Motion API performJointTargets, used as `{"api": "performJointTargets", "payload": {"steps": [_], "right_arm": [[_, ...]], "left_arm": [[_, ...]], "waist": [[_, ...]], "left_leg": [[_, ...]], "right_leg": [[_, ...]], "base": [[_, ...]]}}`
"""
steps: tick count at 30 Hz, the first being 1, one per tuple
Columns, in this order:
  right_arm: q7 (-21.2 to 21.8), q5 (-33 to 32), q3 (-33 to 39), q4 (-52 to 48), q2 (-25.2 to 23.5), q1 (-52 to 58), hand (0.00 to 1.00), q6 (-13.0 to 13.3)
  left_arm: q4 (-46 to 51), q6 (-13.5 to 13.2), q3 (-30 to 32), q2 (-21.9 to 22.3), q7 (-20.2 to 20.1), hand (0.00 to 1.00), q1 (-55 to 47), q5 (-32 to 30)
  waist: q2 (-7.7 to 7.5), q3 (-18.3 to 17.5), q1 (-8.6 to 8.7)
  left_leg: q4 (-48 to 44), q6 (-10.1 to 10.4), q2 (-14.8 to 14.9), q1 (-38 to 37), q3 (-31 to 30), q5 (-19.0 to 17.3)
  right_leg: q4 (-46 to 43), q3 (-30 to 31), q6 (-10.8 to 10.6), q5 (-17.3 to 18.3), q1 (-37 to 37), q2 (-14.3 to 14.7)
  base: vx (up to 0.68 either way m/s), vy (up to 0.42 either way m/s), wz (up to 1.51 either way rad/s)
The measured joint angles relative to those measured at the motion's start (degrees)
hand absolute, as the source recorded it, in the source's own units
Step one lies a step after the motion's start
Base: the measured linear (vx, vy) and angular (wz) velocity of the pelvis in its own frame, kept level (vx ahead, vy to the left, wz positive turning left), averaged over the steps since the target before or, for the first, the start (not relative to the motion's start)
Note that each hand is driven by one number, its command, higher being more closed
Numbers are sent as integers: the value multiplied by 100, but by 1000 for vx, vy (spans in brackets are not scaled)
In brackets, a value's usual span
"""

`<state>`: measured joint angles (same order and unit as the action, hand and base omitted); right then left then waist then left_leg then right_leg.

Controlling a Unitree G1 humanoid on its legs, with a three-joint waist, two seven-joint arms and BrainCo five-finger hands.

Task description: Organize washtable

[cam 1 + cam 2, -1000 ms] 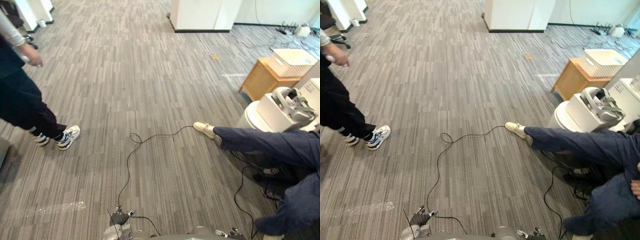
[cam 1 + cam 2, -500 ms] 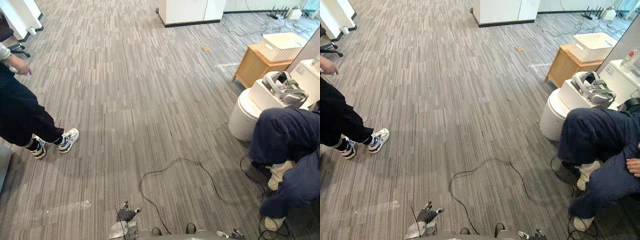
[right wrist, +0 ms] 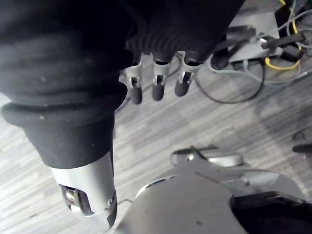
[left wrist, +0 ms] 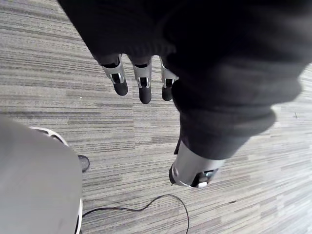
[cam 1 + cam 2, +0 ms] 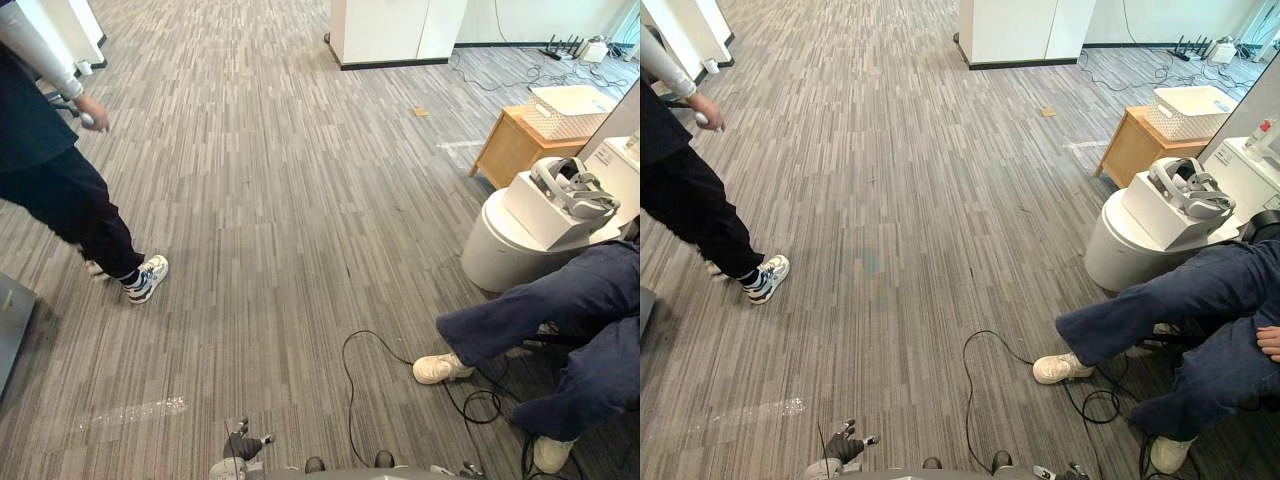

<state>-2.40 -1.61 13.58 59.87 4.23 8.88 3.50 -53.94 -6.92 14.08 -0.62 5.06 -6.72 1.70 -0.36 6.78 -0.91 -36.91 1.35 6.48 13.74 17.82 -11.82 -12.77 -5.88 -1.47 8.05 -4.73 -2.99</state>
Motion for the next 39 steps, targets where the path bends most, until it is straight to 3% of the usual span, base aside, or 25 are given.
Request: {"api": "performJointTargets", "payload": {"steps": [4,5,6,7,8,11,12,13,14,15,16,18,21,23,25,26,27,28,29,31,32,33,35,37,39], "right_arm": [[-2,29,-451,-263,256,-34,0,-9],[16,53,-482,-530,416,-34,0,-7],[-26,54,-566,-550,213,-9,0,-16],[-12,60,-598,-559,115,-16,0,-19],[12,83,-574,-573,204,-131,0,-28],[13,137,-512,-385,170,-155,0,6],[26,160,-438,-298,88,73,0,50],[35,165,-356,-279,28,99,0,66],[72,208,-276,-211,-67,130,0,30],[97,216,-226,-165,-119,205,0,12],[119,172,-123,-149,-165,232,0,19],[127,62,20,-195,-189,292,0,48],[126,-2,167,-583,-270,581,0,69],[127,-6,185,-780,-261,758,0,71],[121,-8,151,-741,-285,867,0,40],[118,-10,94,-719,-320,930,0,-9],[122,-18,92,-716,-299,961,0,-38],[127,-16,109,-717,-259,1011,0,-39],[132,-8,117,-728,-113,927,0,-63],[104,-48,169,-787,-112,850,0,-41],[117,-163,177,-850,-76,870,0,-29],[102,-246,160,-860,-82,895,0,-29],[90,-279,100,-849,-104,845,0,-33],[76,-275,99,-850,-159,768,0,-38],[-2,-155,105,-849,-26,581,0,-166]], "left_arm": [[32,2,-3,139,5,0,-17,-12],[30,-38,-68,261,12,0,3,-14],[183,-81,-81,95,22,0,-68,26],[276,-130,-92,-9,26,0,-99,33],[290,-161,-126,-40,22,0,-52,61],[279,-206,-246,-158,82,0,-166,30],[250,-206,-306,-238,114,0,-327,31],[202,-214,-308,-339,137,0,-385,23],[33,-152,-289,-504,155,0,-381,27],[-60,-57,-291,-558,157,0,-365,32],[-62,-41,-301,-571,159,0,-372,35],[-67,31,-375,-569,162,0,-498,34],[-26,29,-494,-418,148,0,-437,21],[-27,21,-537,-169,141,0,-209,-22],[-21,20,-736,-55,131,0,-55,-25],[-18,14,-780,25,117,0,6,-36],[-24,12,-708,175,119,0,-18,-46],[-51,13,-661,242,122,0,-16,-81],[-78,25,-568,353,115,0,56,-140],[-64,34,-198,463,124,0,162,-137],[-19,27,56,456,141,0,88,-130],[92,11,331,444,153,0,39,-111],[239,7,454,347,148,0,-116,-59],[444,-10,435,285,118,0,-283,-11],[630,-100,412,332,110,0,-321,41]], "waist": [[228,4,-55],[522,29,-145],[124,34,-171],[-88,-5,-194],[45,102,-143],[47,-165,-315],[-15,-364,-307],[-127,-403,-312],[-422,-509,-166],[-491,-460,-81],[-467,-402,-42],[-376,-340,61],[-109,-327,222],[41,-301,355],[22,-277,392],[15,-283,448],[66,-312,531],[159,-347,558],[367,-273,498],[325,-122,504],[316,-35,441],[358,-16,382],[200,67,204],[73,35,37],[239,63,-122]], "left_leg": [[110,100,298,276,-49,-92],[739,-32,524,258,1,-313],[450,-54,214,395,153,-469],[132,55,166,554,189,-590],[-811,124,346,1043,-87,-729],[-473,124,288,1498,-430,-719],[-344,64,110,1332,-370,-670],[-342,-111,-111,1249,-321,-673],[-352,-413,-448,1064,-238,-902],[-303,-550,-662,763,-230,-1094],[-220,-587,-750,549,-247,-1190],[301,-707,-905,-349,-340,-1347],[1513,-655,-889,-1678,-702,-1253],[2317,-447,-751,-2522,-928,-1131],[2456,-372,-747,-2846,-1059,-1099],[2447,-301,-768,-3088,-1246,-1138],[2207,-235,-690,-3271,-1427,-1174],[1958,-209,-600,-3268,-1470,-1160],[1108,100,-391,-3028,-1383,-829],[-630,-267,-357,-2226,-1192,1403],[-1657,-173,-68,-1751,-965,2502],[-2857,-424,435,-1238,-557,2151],[-3753,-594,860,-443,-333,1484],[-3731,-443,862,393,-338,1020],[-2515,-16,953,1185,-273,573]], "right_leg": [[652,225,16,37,314,201],[-1040,110,-173,506,-257,329],[-1758,226,-14,1136,-231,49],[-1745,195,133,1582,-122,-39],[-1720,88,62,1794,-6,7],[-1371,264,-27,1905,192,-295],[-1450,311,-243,1983,459,-504],[-2203,577,-339,1919,262,-630],[-3612,941,-443,1532,-135,-728],[-4460,1145,-305,716,-404,-777],[-4861,1228,-268,320,-511,-768],[-5834,1139,-169,372,-903,-457],[-5465,321,-113,807,-1507,15],[-3657,-171,-65,859,-2200,287],[-2253,-232,95,477,-2512,297],[-1319,-162,218,-18,-2647,301],[-1257,-124,652,-905,-2699,385],[-1437,-58,643,-1199,-2700,446],[-1902,-155,578,-754,-2633,550],[-2043,-134,679,-362,-2199,487],[-1687,-6,747,-253,-1576,532],[-1411,183,753,-139,-974,604],[-1084,393,827,5,-180,570],[-623,597,683,438,455,343],[-244,820,231,1022,1116,149]], "base": [[18,79,-44],[111,-16,-42],[103,-53,-15],[96,-58,37],[84,56,31],[219,204,-17],[543,316,-26],[738,311,12],[688,212,29],[669,221,40],[517,192,21],[620,210,8],[697,184,46],[793,133,80],[642,36,68],[879,-25,84],[1080,-43,78],[953,-54,32],[937,-43,5],[885,-42,-15],[848,-13,-41],[833,17,-50],[894,122,-53],[750,186,-52],[681,306,-51]]}}
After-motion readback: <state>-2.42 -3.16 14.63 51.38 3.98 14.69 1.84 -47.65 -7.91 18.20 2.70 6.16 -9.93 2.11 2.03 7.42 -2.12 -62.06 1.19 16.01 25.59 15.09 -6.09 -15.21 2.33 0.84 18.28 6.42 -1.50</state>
